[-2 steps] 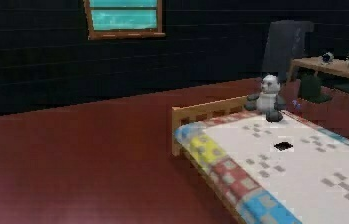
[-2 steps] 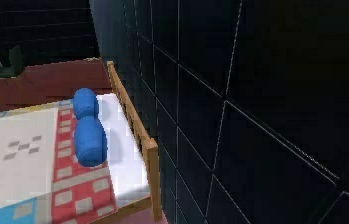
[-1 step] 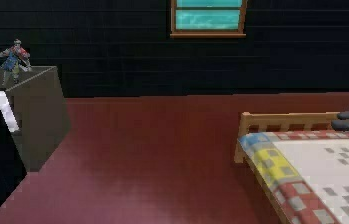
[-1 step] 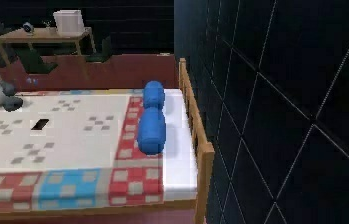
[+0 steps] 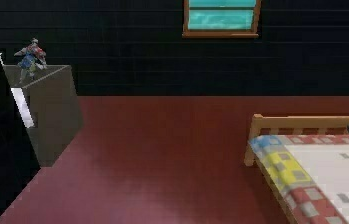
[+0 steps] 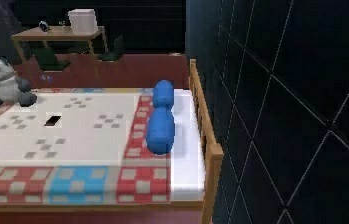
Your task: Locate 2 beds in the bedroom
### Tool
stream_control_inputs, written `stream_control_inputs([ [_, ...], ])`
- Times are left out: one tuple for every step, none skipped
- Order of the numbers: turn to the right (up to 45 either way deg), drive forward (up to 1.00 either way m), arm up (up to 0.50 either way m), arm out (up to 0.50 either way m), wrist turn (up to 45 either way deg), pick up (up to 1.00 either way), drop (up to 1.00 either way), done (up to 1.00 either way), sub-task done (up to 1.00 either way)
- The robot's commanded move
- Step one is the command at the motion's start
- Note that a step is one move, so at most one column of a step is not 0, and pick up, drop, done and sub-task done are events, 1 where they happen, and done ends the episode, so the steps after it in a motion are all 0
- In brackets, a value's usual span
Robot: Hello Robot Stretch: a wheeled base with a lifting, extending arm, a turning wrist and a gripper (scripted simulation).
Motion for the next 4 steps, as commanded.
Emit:
stream_control_inputs([
  [0.0, 0.25, 0.0, 0.0, 0.0, 0.0, 0.0, 0.0, 0.0],
  [-30.0, 0.0, 0.0, 0.0, 0.0, 0.0, 0.0, 0.0, 0.0],
  [0.0, 1.0, 0.0, 0.0, 0.0, 0.0, 0.0, 0.0, 0.0],
  [-21.0, 0.0, 0.0, 0.0, 0.0, 0.0, 0.0, 0.0, 0.0],
])
